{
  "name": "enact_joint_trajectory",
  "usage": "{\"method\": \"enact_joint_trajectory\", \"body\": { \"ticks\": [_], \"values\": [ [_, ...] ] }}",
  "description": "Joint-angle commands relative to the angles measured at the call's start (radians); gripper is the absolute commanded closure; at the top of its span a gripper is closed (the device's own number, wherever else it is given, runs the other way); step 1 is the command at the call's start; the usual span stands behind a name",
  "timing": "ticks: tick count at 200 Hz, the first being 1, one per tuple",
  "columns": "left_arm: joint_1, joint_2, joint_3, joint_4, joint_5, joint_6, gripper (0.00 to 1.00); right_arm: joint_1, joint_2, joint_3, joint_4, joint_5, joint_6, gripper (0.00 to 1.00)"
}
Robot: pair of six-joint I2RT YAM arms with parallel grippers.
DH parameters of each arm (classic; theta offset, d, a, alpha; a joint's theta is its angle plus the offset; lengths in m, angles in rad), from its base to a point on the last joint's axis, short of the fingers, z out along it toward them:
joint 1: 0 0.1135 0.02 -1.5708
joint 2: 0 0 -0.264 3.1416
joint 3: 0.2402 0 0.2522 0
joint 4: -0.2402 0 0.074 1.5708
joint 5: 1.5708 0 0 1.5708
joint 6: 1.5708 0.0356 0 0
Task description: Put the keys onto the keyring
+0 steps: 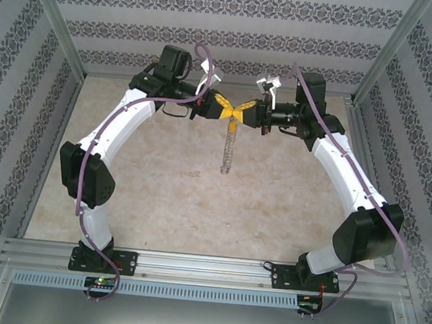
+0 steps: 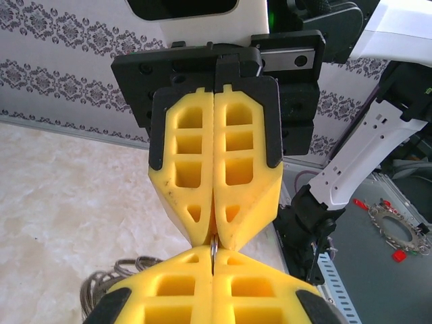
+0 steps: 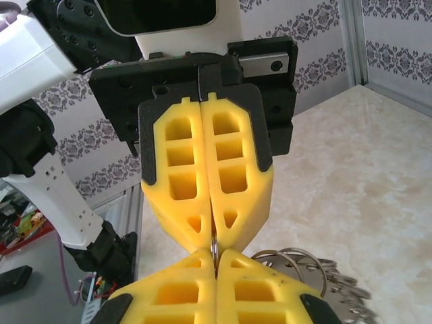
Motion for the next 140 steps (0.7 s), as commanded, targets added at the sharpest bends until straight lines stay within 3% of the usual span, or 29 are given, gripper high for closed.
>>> {"method": "enact_joint_trajectory", "body": {
  "ticks": [1, 23, 50, 102, 140],
  "values": [
    [-0.008, -0.037, 0.009, 0.014, 0.010, 0.001, 0.93, 0.003, 0.013, 0.066, -0.067, 0.015, -0.063, 1.00],
    [0.008, -0.034, 0.058, -0.087, -0.018, 0.063, 0.77, 0.006, 0.051, 0.183, -0.305, 0.073, -0.217, 1.00],
    [0.038, -0.051, 0.067, -0.130, -0.021, 0.094, 0.70, 0.018, 0.106, 0.346, -0.570, 0.167, -0.387, 1.00],
    [0.056, -0.046, 0.113, -0.245, -0.052, 0.170, 0.66, 0.055, 0.245, 0.665, -0.928, 0.312, -0.585, 1.00],
    [0.055, -0.030, 0.127, -0.286, -0.037, 0.195, 0.66, 0.091, 0.349, 0.879, -1.141, 0.353, -0.691, 1.00]
  ]
}}
